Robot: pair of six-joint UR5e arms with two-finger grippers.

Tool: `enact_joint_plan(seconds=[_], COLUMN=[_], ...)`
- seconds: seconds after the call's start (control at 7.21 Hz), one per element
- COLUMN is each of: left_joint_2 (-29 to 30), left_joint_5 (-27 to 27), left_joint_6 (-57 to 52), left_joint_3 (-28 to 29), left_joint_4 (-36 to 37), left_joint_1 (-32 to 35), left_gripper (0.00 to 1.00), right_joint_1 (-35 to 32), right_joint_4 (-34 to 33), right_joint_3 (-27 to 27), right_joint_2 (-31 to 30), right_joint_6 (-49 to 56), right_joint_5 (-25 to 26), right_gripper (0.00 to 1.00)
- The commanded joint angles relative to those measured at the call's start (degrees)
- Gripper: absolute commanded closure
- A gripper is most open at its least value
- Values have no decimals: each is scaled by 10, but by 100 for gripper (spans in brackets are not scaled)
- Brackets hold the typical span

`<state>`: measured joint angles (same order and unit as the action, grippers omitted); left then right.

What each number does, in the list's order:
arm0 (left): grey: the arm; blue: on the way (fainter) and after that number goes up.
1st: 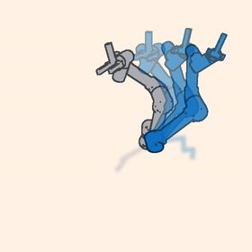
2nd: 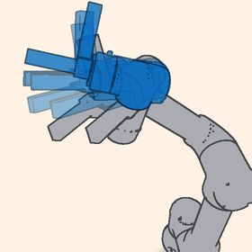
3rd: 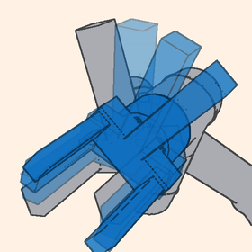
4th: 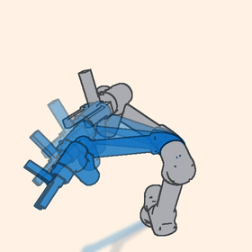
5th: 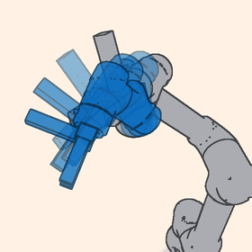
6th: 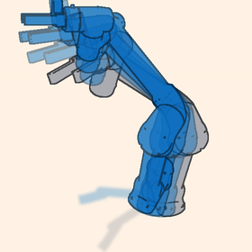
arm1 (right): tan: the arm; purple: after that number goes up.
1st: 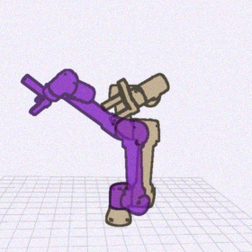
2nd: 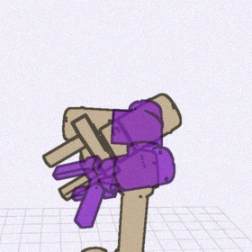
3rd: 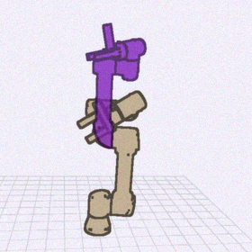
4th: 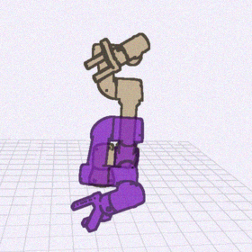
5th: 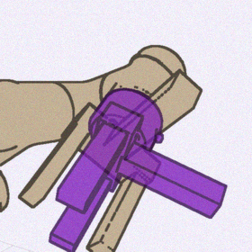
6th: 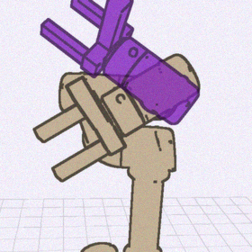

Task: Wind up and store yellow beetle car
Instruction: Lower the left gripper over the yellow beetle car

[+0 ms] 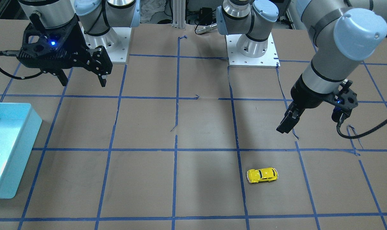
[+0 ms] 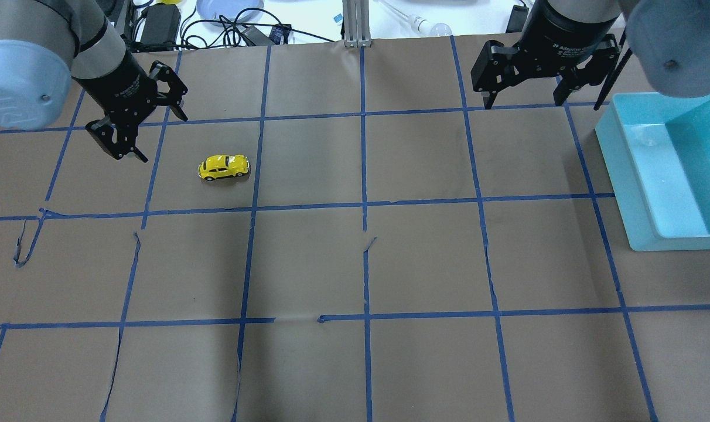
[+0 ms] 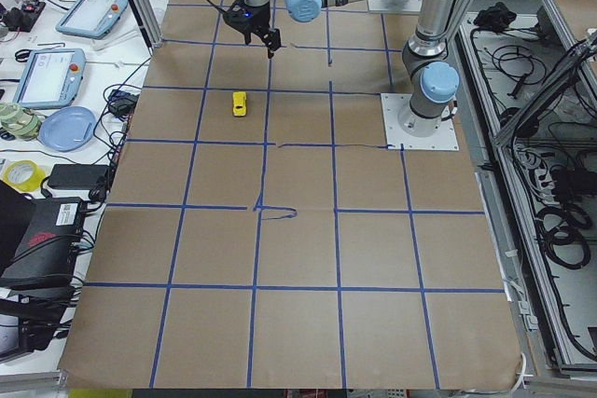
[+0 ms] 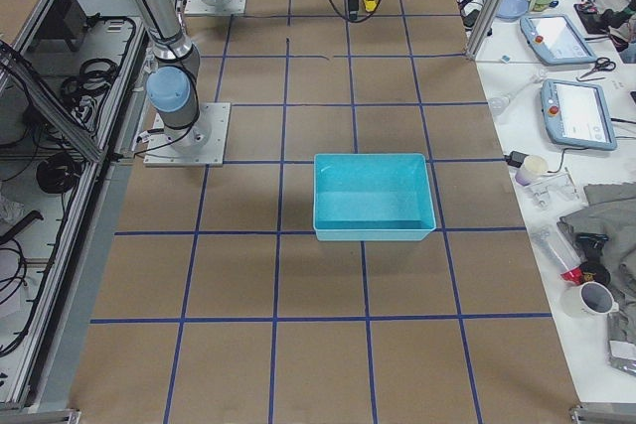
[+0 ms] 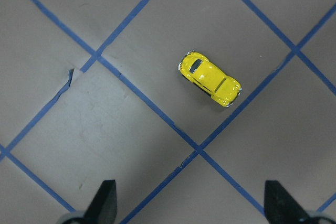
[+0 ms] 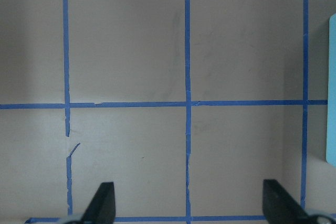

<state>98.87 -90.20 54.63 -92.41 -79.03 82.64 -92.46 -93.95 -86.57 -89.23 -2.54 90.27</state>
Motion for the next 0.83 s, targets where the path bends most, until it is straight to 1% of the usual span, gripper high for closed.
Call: enact_joint_plan(seconds=[0.0, 0.14, 0.28, 0.42, 0.55, 0.69], left_joint_2=[46, 67, 88, 110, 133, 153], left_joint_5=[7, 14, 43, 38, 36, 35], left_joint_6=[183, 191, 196, 201, 206, 210], left_joint_3=[-13, -12, -13, -13, -12, -8], left_joint_4=[44, 49, 81, 132, 162, 166], left_joint_1=[0, 0, 0, 0, -2, -3], left_gripper=[0, 0, 0, 0, 0, 0], right_joint_1=[0, 0, 0, 0, 0, 0], right_joint_4=[0, 0, 0, 0, 0, 0], right_joint_3=[0, 0, 0, 0, -1, 0], right_joint_2=[0, 0, 0, 0, 0, 0], right_joint_6=[0, 0, 0, 0, 0, 0], right_joint_5=[1, 0, 0, 0, 0, 0], right_gripper=[0, 0, 0, 0, 0, 0])
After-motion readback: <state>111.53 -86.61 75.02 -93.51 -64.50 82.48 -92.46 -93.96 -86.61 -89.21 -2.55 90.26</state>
